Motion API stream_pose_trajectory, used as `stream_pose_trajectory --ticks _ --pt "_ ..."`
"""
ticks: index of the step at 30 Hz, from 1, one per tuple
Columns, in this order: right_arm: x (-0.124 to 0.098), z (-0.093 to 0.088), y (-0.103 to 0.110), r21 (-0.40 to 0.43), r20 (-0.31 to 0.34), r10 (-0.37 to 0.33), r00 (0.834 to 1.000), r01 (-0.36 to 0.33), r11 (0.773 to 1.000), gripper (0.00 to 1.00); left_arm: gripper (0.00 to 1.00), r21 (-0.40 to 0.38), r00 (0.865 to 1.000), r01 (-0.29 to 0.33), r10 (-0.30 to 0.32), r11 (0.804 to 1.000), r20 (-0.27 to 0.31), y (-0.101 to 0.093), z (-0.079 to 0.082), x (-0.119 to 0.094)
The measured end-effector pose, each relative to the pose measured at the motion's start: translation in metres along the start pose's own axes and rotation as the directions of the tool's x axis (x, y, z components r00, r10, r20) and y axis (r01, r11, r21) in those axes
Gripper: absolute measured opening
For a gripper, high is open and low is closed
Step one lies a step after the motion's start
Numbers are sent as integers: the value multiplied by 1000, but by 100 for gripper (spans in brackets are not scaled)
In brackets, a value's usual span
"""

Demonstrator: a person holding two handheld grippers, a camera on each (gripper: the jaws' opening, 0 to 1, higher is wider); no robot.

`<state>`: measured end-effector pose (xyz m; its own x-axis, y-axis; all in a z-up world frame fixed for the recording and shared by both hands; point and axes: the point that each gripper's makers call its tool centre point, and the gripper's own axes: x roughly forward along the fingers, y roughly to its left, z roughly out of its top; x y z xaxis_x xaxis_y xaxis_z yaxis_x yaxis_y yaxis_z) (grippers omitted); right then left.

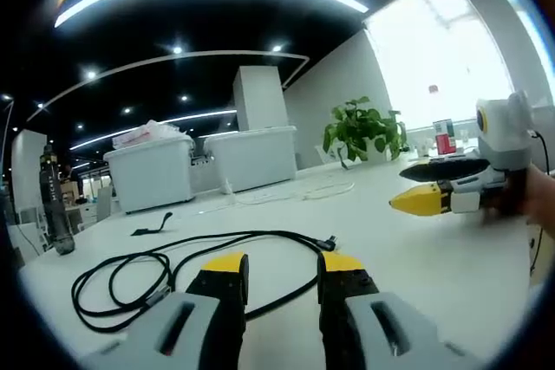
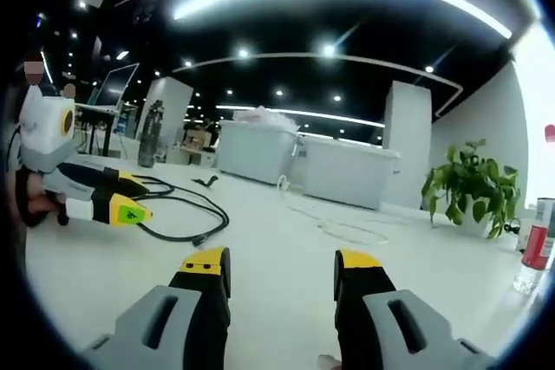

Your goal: Coil the Type-C to USB data cable on the desktop and secure it with Velcro straps.

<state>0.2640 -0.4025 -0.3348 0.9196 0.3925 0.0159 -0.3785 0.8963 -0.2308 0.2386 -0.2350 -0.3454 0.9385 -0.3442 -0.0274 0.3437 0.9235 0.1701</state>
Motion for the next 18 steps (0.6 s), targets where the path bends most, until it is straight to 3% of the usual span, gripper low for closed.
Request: stream_pose_trajectory --ticks 18 --pt "0 -2 0 -12 -13 -3 1000 3 1000 47 33 -5 1000 7 -7 1000 9 -1 2 -1"
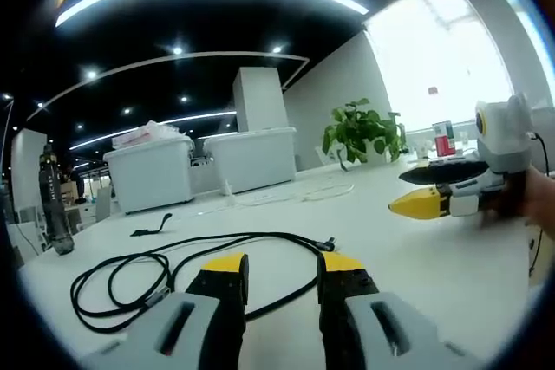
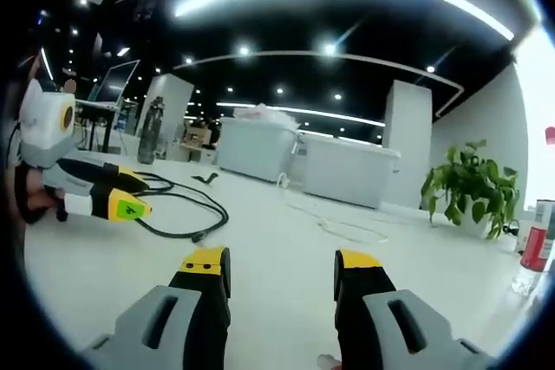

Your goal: Coil the Type-C to USB data cable on the desktop and secure it with Velcro straps.

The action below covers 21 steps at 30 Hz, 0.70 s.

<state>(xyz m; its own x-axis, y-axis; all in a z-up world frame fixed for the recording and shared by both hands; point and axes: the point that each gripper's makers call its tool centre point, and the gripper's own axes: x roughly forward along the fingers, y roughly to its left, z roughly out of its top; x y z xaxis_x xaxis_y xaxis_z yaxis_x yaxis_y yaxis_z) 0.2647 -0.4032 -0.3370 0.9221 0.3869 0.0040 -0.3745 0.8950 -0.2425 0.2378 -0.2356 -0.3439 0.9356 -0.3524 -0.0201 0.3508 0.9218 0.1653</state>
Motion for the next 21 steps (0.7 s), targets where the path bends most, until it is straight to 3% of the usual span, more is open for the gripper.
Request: stream_pose_trajectory --ticks 15,17,21 --pt "-1 -2 -2 -6 -10 -13 1000 13 1000 47 33 -17 1000 -15 15 1000 17 2 4 -3" --pt "-1 -2 -2 -4 -9 -12 1000 12 1000 47 33 -47 999 -46 47 998 13 9 3 -3" --pt "-1 -1 -1 1 -7 -9 1000 9 1000 47 33 -105 999 -36 37 994 14 14 3 -4"
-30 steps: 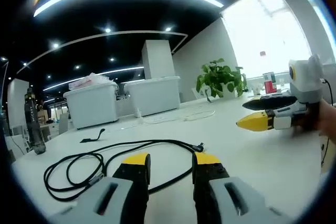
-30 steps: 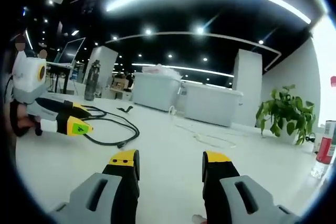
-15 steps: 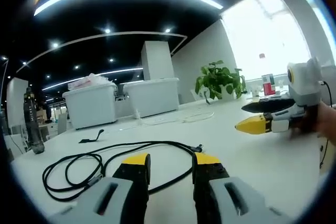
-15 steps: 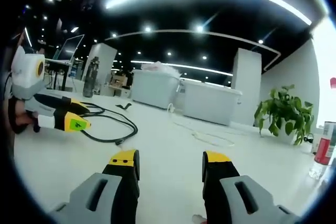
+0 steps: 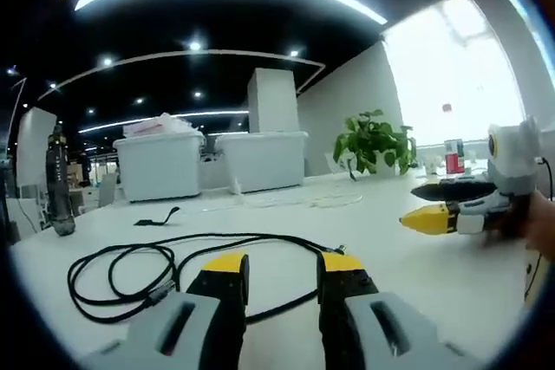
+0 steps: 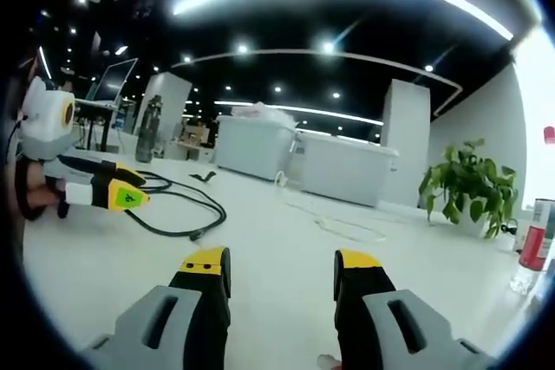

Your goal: Coil the Type-C to USB data cable on the desktop and secure it with Velcro straps.

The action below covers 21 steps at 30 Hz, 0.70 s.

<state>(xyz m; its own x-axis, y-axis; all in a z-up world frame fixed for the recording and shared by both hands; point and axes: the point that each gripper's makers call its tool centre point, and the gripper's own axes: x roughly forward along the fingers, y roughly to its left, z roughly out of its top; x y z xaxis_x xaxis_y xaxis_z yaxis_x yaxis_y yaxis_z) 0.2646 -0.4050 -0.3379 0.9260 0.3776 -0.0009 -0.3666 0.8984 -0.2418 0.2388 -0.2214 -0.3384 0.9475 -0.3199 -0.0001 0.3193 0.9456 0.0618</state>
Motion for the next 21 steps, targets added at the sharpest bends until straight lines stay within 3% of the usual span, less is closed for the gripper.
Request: stream_pose_trajectory --ticks 4,6,10,14,18,21 --pt "0 1 1 1 4 7 1000 -7 1000 47 33 -12 1000 -6 6 1000 -3 8 3 -6" --pt "0 1 2 1 5 12 1000 -12 1000 47 33 -44 999 -19 21 999 32 20 13 -12" --pt "0 2 4 -3 9 20 1000 -20 1000 47 35 -133 990 -105 116 986 78 69 29 -28" --pt "0 3 4 2 16 22 1000 -22 1000 47 42 -104 980 -172 180 980 80 110 41 -43" --pt "0 4 5 -1 17 24 1000 -24 1000 47 42 -91 975 -201 208 975 74 138 50 -48" --pt "0 4 5 -5 17 25 1000 -25 1000 47 43 -13 976 -216 216 976 13 160 48 -42"
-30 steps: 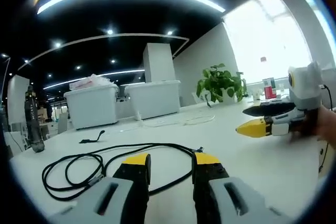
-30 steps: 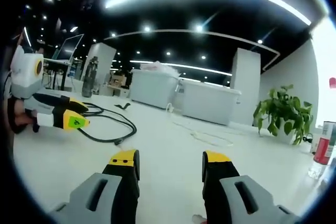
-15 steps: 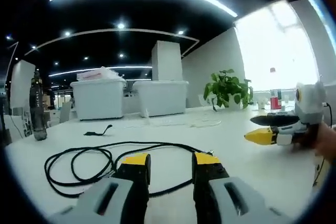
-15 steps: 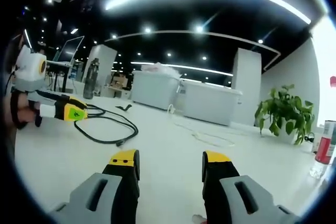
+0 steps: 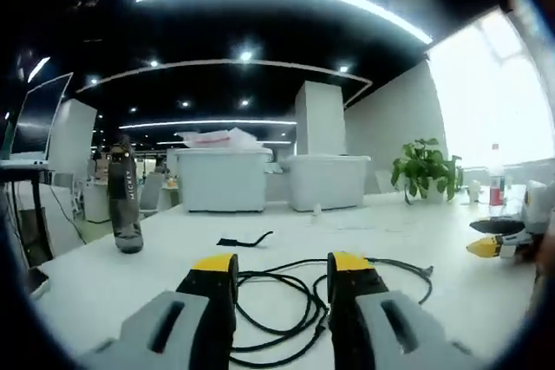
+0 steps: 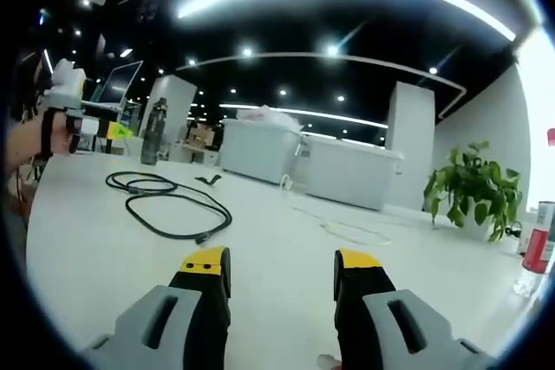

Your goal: Coil the Type-C to USB data cable on the desktop and secure it with Velcro straps.

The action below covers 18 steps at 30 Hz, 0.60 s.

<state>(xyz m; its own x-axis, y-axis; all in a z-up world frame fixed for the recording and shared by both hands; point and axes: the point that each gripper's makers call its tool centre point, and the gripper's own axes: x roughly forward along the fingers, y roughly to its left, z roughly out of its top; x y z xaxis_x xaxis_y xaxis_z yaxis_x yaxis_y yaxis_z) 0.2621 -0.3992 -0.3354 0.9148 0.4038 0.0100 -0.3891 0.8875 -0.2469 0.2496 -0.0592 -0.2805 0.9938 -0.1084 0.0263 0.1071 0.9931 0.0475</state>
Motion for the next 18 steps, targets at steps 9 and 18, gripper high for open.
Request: stream_pose_trajectory --ticks 9,18 --pt "0 -2 -4 -5 -11 -25 1000 25 1000 47 45 41 986 64 -57 997 -159 43 1 29" --pt "0 -6 -12 -18 -27 -65 998 65 998 47 42 81 935 175 -140 981 -325 51 -17 51"
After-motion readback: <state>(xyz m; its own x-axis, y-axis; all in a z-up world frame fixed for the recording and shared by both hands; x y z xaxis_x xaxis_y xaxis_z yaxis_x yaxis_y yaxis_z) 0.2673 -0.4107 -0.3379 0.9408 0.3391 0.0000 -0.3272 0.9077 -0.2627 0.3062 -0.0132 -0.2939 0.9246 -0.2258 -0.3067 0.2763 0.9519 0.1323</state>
